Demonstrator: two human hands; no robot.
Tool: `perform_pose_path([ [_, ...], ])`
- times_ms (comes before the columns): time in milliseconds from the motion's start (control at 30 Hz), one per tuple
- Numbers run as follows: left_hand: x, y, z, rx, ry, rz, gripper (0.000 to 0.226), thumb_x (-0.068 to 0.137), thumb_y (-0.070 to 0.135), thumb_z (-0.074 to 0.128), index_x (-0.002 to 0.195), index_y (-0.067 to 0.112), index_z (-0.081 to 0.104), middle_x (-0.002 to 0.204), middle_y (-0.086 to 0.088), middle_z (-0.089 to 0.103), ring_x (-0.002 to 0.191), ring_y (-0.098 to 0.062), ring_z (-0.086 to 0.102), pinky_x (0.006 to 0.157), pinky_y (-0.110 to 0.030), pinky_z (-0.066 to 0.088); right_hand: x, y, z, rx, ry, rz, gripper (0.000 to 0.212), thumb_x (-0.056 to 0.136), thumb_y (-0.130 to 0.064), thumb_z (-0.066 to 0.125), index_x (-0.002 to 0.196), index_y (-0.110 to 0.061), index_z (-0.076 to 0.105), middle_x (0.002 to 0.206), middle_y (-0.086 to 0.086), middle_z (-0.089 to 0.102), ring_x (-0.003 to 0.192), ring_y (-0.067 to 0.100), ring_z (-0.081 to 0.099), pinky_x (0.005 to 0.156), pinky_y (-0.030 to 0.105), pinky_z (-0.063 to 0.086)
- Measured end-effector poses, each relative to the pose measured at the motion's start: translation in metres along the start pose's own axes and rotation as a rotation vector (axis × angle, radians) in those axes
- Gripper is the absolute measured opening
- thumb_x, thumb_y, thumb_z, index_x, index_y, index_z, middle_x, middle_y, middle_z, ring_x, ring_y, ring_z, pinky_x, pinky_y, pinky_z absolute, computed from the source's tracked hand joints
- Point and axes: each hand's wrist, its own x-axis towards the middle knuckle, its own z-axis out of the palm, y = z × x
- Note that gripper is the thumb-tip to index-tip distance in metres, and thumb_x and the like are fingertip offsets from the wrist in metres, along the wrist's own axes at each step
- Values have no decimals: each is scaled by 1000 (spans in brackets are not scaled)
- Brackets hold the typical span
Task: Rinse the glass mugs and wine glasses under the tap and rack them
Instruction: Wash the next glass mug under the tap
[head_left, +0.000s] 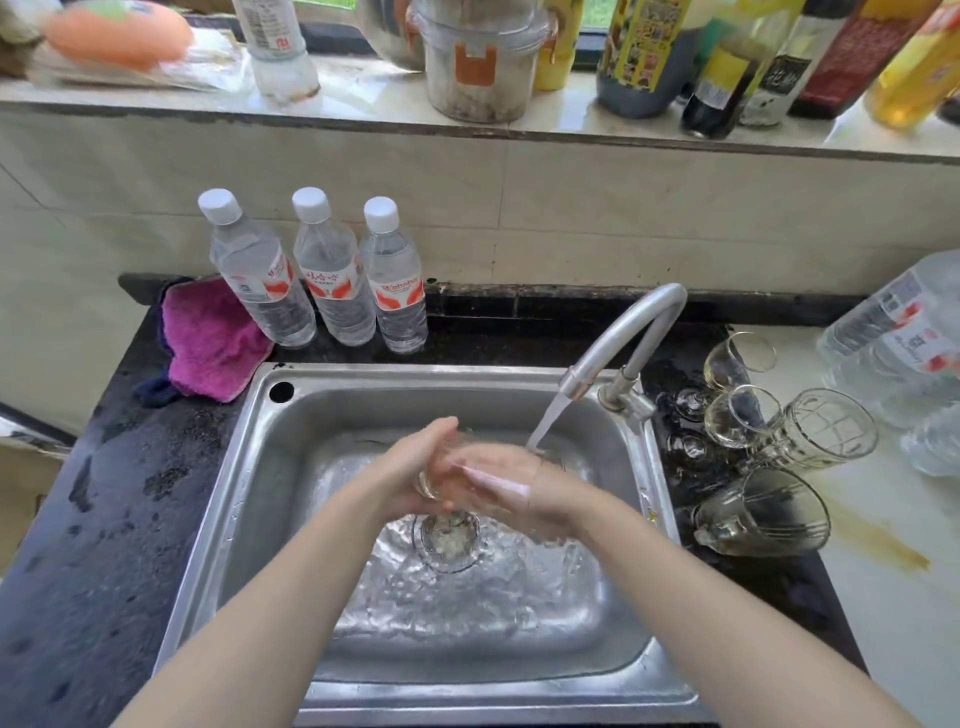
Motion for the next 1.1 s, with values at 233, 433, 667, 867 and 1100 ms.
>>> perform_pose_path([
  [233,3,0,-24,-3,-251,-21,61,83,60,55,125,15,54,101,-11,63,71,-20,61,67,-29,51,0,1,-17,597,-106,14,37,91,-3,52,127,6,54,137,20,52,123,27,55,105,31,43],
  [433,4,0,-19,146,-31,20,59,83,61,53,116,12,56,98,-1,65,42,-10,43,46,-21,37,-4,-2,-5,-279,132,27,27,99,-26,46,119,-24,65,128,-6,60,118,12,56,104,30,42],
  [667,-23,10,-21,958,369,647,55,84,54,57,132,34,39,116,9,51,97,-15,57,84,-33,46,-37,29,-52,101,179,283,29,99,-2,38,110,-10,64,121,10,65,108,19,64,95,35,51],
  [867,-21,-5,-2,235,282,562,36,90,44,55,123,34,43,120,-3,55,73,-18,65,64,-29,54,-47,13,-28,42,348,22,19,96,-18,50,110,-23,63,111,-8,70,106,3,63,91,21,50],
  [1100,-11,-35,19,-688,-185,-287,64,88,62,43,119,6,52,82,-17,60,40,-15,51,33,-17,43,-51,-22,-29,-533,449,-187,18,97,-15,50,100,-22,66,85,-14,71,84,-5,68,84,18,53],
])
